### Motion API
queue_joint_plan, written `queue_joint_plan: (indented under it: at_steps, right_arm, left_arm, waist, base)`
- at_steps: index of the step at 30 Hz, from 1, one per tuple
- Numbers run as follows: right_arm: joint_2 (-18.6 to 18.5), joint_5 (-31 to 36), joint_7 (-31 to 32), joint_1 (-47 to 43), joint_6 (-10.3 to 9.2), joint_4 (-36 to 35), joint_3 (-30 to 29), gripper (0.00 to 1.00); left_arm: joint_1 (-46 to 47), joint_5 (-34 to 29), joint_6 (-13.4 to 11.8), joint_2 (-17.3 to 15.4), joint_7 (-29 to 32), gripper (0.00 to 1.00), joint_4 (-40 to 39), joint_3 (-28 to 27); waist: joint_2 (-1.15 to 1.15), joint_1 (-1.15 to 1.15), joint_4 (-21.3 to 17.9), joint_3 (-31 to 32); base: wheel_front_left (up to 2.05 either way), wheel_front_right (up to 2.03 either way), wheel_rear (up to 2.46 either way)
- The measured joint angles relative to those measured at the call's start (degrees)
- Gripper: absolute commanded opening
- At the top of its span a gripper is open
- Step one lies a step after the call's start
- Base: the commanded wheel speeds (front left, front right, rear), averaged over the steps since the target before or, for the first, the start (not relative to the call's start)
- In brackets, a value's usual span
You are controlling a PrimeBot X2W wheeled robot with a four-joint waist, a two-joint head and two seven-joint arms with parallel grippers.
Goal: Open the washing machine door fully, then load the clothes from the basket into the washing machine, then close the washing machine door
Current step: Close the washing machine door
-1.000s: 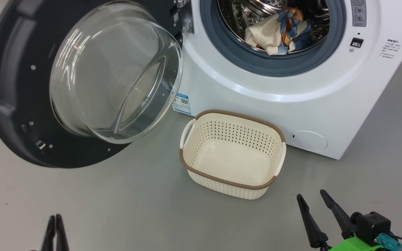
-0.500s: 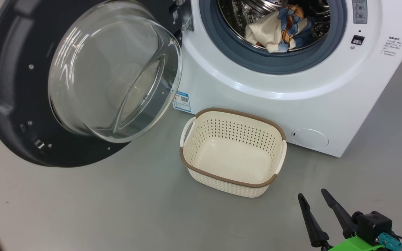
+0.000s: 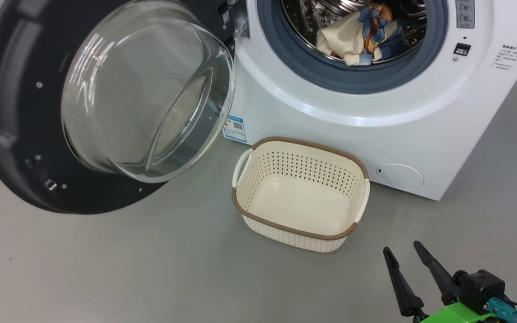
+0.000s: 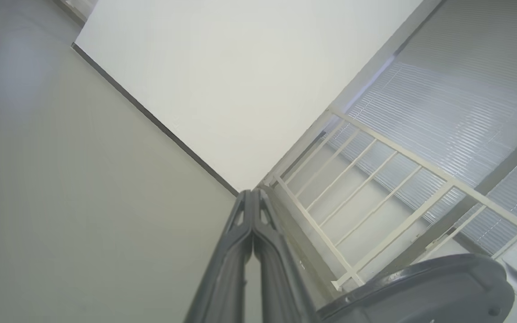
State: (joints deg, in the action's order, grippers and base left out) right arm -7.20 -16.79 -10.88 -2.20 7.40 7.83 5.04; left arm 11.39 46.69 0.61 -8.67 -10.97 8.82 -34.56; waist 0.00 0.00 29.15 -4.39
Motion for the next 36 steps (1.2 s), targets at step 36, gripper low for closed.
queue_joint_plan:
  at_steps: [36]
  right_arm:
    - [-4.6,1.1,6.4,0.3,0.0,-7.7,-1.6,1.0]
  left_arm:
    - [25.1,29.5,5.4,-14.2,26.4,0.0,33.0,-8.6]
  waist:
    - [0.0,0.0,-5.5,-7.4]
  base:
    - [0.0,0.0,0.0]
